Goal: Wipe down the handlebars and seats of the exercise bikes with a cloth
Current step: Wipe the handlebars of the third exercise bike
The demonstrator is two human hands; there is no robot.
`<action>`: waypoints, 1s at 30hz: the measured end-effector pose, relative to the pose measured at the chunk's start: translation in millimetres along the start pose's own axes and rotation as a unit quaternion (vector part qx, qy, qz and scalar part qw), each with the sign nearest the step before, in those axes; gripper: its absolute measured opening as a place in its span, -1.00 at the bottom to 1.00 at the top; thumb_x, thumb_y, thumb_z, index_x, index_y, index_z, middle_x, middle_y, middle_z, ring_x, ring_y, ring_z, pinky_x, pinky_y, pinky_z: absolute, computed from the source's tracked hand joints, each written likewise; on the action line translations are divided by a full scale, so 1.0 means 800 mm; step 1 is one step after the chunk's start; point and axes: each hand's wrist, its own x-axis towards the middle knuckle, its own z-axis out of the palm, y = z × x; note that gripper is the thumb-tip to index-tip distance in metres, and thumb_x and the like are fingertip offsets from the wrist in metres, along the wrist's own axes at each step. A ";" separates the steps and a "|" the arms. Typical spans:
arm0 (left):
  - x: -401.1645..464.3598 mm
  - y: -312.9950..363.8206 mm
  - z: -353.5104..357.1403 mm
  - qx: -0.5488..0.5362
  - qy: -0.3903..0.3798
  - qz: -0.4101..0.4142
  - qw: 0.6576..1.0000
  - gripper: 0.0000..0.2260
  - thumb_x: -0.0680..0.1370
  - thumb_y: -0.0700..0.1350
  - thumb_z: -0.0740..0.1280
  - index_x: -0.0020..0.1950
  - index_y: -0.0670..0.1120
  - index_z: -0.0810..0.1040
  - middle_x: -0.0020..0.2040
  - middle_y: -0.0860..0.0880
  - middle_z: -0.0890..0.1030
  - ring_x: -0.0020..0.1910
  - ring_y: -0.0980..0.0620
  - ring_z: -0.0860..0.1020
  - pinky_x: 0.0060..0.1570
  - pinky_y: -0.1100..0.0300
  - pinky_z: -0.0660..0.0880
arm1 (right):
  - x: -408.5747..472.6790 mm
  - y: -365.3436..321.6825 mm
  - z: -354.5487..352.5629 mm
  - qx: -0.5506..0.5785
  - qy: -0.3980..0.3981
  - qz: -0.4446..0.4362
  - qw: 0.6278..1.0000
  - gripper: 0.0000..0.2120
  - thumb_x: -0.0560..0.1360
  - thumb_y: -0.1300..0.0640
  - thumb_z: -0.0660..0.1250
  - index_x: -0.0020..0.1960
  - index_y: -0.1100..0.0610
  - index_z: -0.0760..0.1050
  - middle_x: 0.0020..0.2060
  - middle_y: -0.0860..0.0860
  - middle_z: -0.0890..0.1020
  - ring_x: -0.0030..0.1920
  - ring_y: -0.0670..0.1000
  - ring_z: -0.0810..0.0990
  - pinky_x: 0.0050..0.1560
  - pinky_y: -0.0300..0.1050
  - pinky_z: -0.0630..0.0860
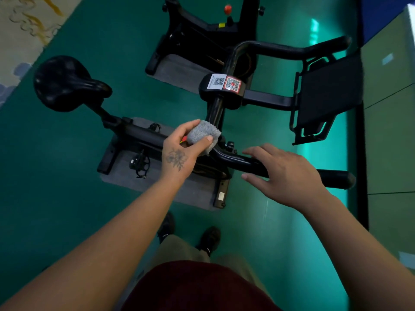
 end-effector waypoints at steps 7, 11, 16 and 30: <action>0.047 0.016 0.012 -0.041 -0.013 -0.027 0.999 -0.58 0.38 -0.02 0.63 0.22 0.12 0.70 0.23 -0.03 0.71 0.21 -0.01 0.70 0.23 -0.15 0.65 | 0.006 -0.006 0.002 0.035 0.015 0.037 0.999 -0.46 0.54 -0.40 0.24 0.43 -0.19 0.39 0.13 -0.16 0.59 -0.02 0.00 0.68 -0.16 -0.05 0.57; 0.056 0.019 0.014 -0.046 -0.026 -0.038 0.998 -0.67 0.37 -0.04 0.62 0.11 0.11 0.69 0.17 -0.06 0.71 0.15 -0.08 0.71 0.18 -0.18 0.67 | 0.008 -0.005 0.000 0.057 0.011 0.061 0.996 -0.43 0.49 -0.45 0.26 0.40 -0.22 0.39 0.15 -0.20 0.58 0.03 -0.03 0.68 -0.12 -0.01 0.61; 0.030 0.004 0.003 -0.086 -0.041 -0.080 0.992 -0.76 0.51 -0.20 0.58 0.10 -0.02 0.62 0.10 -0.09 0.69 0.01 0.01 0.71 -0.05 0.09 0.65 | 0.007 -0.008 0.002 0.043 0.012 0.070 0.997 -0.45 0.50 -0.47 0.22 0.36 -0.20 0.46 0.13 -0.21 0.59 -0.01 -0.04 0.68 -0.14 -0.04 0.58; 0.063 0.019 0.022 -0.085 -0.024 -0.085 0.993 -0.73 0.49 -0.16 0.61 0.12 -0.04 0.63 0.09 -0.07 0.70 0.03 -0.04 0.72 -0.11 0.13 0.63 | 0.007 -0.005 0.004 0.056 0.029 0.054 0.997 -0.53 0.51 -0.43 0.27 0.28 -0.20 0.53 0.06 -0.20 0.60 -0.09 -0.06 0.67 -0.18 -0.03 0.61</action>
